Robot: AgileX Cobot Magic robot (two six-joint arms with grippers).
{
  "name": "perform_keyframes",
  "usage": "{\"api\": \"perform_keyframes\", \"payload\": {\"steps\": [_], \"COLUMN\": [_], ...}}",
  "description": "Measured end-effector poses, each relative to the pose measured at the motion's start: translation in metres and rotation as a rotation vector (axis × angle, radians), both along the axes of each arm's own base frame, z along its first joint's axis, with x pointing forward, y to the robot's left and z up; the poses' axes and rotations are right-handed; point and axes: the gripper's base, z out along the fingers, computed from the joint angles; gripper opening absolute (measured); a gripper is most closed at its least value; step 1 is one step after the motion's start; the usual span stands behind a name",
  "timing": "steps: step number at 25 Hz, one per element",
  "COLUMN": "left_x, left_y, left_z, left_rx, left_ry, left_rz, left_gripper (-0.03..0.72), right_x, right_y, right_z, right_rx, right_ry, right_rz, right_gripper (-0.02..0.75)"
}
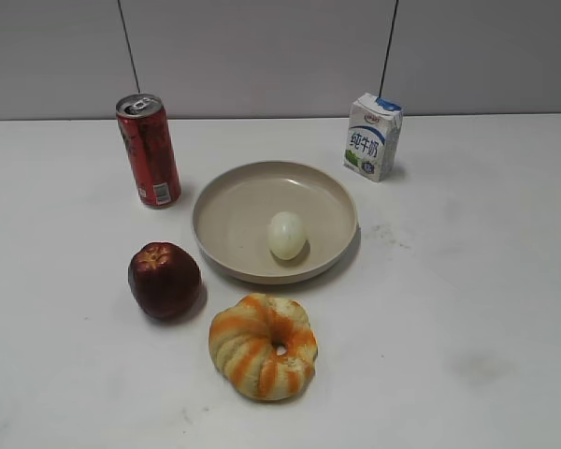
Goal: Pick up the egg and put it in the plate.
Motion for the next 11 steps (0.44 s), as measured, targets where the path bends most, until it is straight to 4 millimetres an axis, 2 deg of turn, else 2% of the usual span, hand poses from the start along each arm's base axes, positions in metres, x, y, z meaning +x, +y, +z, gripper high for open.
{"api": "perform_keyframes", "payload": {"steps": [11], "left_x": [0.0000], "left_y": [0.0000], "left_z": [0.0000], "left_rx": [0.000], "left_ry": [0.000], "left_rz": [0.000], "left_gripper": [0.238], "right_x": [-0.0002], "right_y": [0.0001], "right_z": [0.0000], "right_rx": [0.001], "right_ry": [-0.001], "right_rz": [0.001], "right_gripper": [0.572]}}
